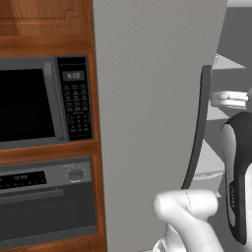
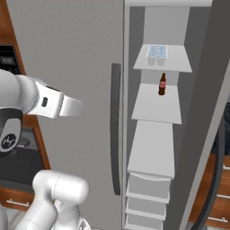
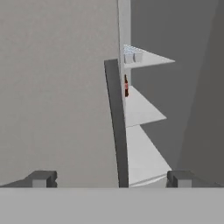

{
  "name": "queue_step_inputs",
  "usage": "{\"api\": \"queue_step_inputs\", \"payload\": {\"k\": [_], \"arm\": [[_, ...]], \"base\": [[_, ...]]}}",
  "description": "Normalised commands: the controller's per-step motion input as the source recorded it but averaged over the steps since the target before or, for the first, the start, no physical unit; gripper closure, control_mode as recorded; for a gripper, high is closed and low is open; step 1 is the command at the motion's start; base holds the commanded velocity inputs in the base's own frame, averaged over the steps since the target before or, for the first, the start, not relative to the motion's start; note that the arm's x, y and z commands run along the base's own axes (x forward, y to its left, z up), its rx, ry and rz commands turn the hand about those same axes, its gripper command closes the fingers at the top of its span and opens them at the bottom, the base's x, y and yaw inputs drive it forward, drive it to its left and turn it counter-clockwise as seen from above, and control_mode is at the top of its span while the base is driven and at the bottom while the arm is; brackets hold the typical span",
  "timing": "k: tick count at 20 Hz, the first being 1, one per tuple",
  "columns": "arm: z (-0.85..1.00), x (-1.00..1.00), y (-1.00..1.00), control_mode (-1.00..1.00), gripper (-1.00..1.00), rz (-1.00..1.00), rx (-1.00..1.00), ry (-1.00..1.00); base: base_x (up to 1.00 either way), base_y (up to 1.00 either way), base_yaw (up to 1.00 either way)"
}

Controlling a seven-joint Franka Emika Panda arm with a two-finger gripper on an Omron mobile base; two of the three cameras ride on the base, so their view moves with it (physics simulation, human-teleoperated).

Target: Open the freezer door, pick up the ice cube tray from the freezer, and place it on the dining counter.

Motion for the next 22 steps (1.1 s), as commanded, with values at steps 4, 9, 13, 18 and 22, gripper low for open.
{"api": "queue_step_inputs", "payload": {"k": [4, 9, 13, 18, 22], "arm": [[0.0, 0.0, 0.39, -1.0, -1.0, 0.16, 0.0, 0.06], [-0.03, 0.0, 0.21, -1.0, -1.0, 0.12, 0.0, 0.02], [-0.15, 0.0, 0.02, -1.0, -1.0, 0.03, 0.0, 0.0], [-0.22, 0.0, 0.11, -1.0, -1.0, 0.03, 0.0, 0.0], [-0.24, 0.0, 0.13, -1.0, -1.0, 0.0, 0.0, 0.0]], "base": [[0.0, 0.0, 0.0], [0.0, 0.0, 0.0], [0.0, 0.0, 0.0], [0.0, 0.0, 0.0], [0.0, 0.0, 0.0]]}}
